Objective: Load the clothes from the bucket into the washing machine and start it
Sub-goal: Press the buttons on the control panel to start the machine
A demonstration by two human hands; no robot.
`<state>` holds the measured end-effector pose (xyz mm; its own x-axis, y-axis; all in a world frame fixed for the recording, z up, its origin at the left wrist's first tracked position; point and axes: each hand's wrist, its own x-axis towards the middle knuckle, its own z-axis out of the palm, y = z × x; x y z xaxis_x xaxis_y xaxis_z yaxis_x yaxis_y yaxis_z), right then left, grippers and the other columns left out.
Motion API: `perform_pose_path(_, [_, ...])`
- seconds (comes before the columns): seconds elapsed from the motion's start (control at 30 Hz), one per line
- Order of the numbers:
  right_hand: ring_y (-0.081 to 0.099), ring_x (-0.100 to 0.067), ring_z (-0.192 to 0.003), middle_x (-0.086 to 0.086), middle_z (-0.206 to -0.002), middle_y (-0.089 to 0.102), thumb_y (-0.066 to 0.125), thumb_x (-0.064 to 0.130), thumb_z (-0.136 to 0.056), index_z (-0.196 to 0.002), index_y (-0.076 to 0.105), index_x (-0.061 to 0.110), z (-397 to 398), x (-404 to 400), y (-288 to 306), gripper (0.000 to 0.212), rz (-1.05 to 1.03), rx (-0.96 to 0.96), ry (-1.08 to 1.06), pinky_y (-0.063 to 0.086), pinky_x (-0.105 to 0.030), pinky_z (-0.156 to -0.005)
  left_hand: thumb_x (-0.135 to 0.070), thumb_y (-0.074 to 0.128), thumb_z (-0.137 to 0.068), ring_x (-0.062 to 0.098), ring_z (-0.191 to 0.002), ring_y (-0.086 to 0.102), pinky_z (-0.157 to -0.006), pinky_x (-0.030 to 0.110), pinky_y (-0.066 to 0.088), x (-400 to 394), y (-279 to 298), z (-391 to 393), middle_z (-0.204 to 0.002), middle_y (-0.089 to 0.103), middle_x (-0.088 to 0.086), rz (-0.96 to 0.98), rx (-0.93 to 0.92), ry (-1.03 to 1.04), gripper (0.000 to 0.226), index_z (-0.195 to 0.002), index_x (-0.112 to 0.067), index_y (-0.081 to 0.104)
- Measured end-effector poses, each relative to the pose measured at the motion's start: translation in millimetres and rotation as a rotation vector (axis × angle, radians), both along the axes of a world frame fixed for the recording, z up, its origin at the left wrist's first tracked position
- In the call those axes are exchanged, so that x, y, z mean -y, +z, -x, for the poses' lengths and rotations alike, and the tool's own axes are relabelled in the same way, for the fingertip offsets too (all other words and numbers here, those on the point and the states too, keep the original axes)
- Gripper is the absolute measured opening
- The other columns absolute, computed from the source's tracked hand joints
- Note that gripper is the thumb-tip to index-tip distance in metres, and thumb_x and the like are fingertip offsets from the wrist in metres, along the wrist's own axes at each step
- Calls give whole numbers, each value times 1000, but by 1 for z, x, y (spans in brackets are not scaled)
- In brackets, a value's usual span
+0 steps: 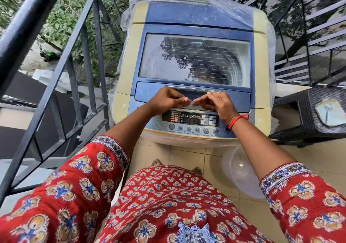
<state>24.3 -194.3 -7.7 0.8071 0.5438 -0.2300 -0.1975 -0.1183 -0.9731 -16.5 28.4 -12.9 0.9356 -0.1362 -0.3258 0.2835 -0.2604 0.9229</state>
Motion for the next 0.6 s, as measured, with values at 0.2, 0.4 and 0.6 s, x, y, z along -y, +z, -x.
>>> perform_pose_path(0.2, [69, -37, -100, -28, -100, 70, 38, 22, -97, -100, 69, -13, -1, 0, -2, 47, -1, -5, -3, 52, -47, -96, -21, 72, -86, 29, -91, 71, -91, 47, 55, 1, 0, 0, -94, 75, 17, 37, -15, 15, 23, -98, -2, 76])
perform_pose_path(0.4, [69, -36, -99, -28, -100, 70, 38, 23, -96, -99, 69, -12, -1, -1, -2, 47, -8, -14, -6, 54, -37, -90, -19, 72, -86, 16, -82, 68, -77, 28, 56, 2, 3, 1, -92, 75, 18, 35, -6, 20, 25, -98, 2, 75])
perform_pose_path(0.6, [70, -35, -98, -28, -99, 71, 39, 22, -97, -99, 69, -13, -1, 0, -2, 46, -16, -6, -7, 56, -29, -85, -20, 73, -86, 9, -73, 67, -65, 19, 50, 2, 3, 1, -89, 75, 18, 27, -11, 14, 26, -97, 4, 75])
